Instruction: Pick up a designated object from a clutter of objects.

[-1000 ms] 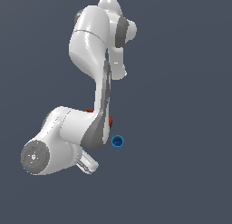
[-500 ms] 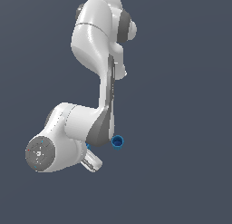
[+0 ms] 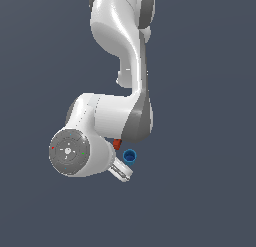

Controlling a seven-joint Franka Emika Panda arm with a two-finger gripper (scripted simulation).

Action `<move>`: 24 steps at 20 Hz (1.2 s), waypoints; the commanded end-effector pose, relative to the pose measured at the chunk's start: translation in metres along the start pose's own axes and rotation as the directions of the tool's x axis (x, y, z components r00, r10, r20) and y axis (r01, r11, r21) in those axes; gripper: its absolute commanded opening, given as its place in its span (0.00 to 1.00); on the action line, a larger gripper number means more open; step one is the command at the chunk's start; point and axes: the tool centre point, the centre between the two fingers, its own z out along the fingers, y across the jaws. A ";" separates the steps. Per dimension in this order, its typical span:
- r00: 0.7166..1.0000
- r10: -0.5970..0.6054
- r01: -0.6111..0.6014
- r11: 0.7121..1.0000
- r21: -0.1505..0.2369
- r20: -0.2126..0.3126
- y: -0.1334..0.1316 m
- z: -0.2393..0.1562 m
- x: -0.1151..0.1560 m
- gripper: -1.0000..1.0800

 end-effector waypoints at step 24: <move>1.000 -0.001 0.001 1.000 0.000 -0.003 -0.121 -0.152 -0.208 0.00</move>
